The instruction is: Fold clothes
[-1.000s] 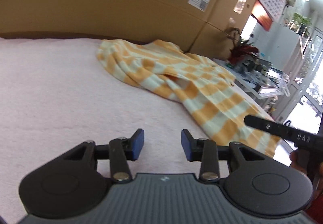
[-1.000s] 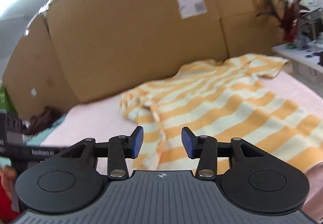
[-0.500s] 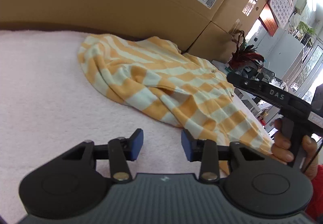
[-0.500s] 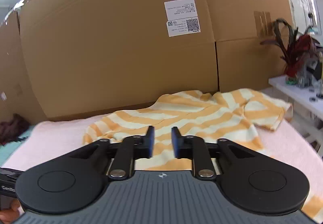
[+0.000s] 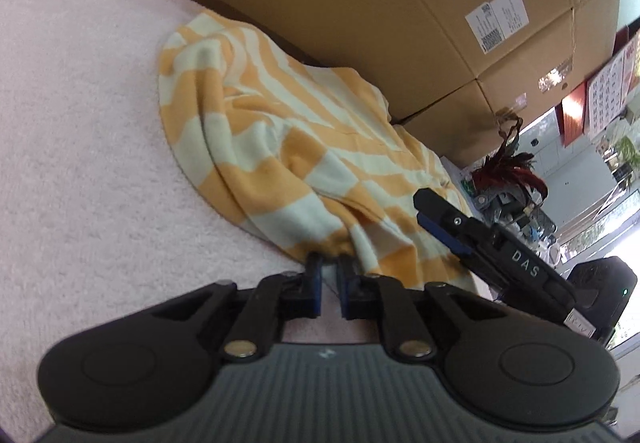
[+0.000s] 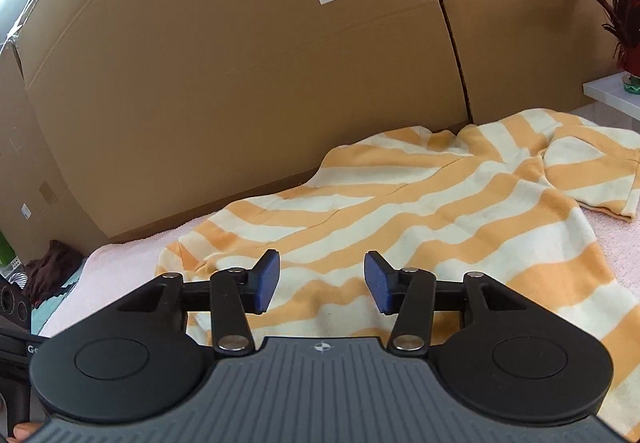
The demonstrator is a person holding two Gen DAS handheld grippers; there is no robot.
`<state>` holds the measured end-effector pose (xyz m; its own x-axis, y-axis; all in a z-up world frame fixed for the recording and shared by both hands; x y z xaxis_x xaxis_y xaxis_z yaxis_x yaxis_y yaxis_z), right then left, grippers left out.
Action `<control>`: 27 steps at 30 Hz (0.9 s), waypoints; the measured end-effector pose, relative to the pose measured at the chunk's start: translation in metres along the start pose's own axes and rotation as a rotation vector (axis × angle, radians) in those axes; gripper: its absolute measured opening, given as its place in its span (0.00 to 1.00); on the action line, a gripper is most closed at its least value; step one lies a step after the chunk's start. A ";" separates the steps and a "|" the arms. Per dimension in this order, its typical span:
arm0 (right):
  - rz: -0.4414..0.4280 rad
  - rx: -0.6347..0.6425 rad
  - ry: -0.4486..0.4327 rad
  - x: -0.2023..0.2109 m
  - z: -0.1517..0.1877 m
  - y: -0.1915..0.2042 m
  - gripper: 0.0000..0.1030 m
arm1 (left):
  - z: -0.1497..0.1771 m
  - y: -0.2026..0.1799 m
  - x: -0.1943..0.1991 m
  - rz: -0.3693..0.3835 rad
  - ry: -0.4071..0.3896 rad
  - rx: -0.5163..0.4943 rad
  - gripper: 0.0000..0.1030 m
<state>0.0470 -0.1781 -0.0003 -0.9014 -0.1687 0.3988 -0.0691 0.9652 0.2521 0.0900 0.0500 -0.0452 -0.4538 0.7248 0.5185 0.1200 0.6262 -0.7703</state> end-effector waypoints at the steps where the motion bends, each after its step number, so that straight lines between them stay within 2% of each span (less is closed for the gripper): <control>1: -0.001 -0.005 0.009 -0.001 0.000 -0.001 0.49 | 0.000 0.000 0.000 0.002 -0.001 0.006 0.11; 4: -0.006 -0.024 0.034 -0.004 -0.001 -0.004 0.49 | 0.002 0.000 -0.001 0.015 -0.020 -0.004 0.10; 7: -0.008 -0.037 0.055 -0.005 -0.001 -0.005 0.50 | 0.005 0.000 -0.003 0.006 -0.060 -0.026 0.02; 11: -0.010 -0.048 0.056 -0.006 -0.002 -0.008 0.50 | 0.008 -0.007 0.006 -0.014 -0.119 -0.089 0.00; 14: -0.012 -0.058 0.052 -0.008 -0.003 -0.010 0.50 | 0.010 -0.012 0.023 -0.041 -0.213 -0.139 0.00; 17: -0.016 -0.071 0.046 -0.009 -0.003 -0.011 0.50 | 0.009 -0.012 0.055 -0.031 -0.315 -0.163 0.00; 19: -0.018 -0.076 0.045 -0.009 -0.003 -0.012 0.50 | 0.006 -0.009 0.075 -0.027 -0.349 -0.178 0.00; 20: -0.019 -0.078 0.044 -0.010 -0.003 -0.012 0.50 | 0.003 -0.008 0.082 -0.026 -0.332 -0.189 0.00; 24: -0.024 -0.080 0.044 -0.010 -0.003 -0.012 0.55 | 0.002 -0.003 0.075 0.009 -0.188 -0.152 0.00; 27: -0.029 -0.077 0.045 -0.011 -0.003 -0.012 0.56 | 0.012 -0.007 0.056 -0.020 -0.147 -0.137 0.19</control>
<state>0.0588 -0.1885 -0.0047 -0.8793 -0.2066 0.4291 -0.0603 0.9420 0.3300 0.0529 0.0823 -0.0151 -0.5804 0.6684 0.4651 0.2243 0.6803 -0.6978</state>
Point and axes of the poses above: each gripper's, at about its wrist camera, not at the fingertips, and x roughly against the way its jaws point, y to its left, z to its underside, the point moved 1 cm from there along -x, roughly the way its jaws point, and after that the axes turned 11 degrees about x, right-handed, at the moved point
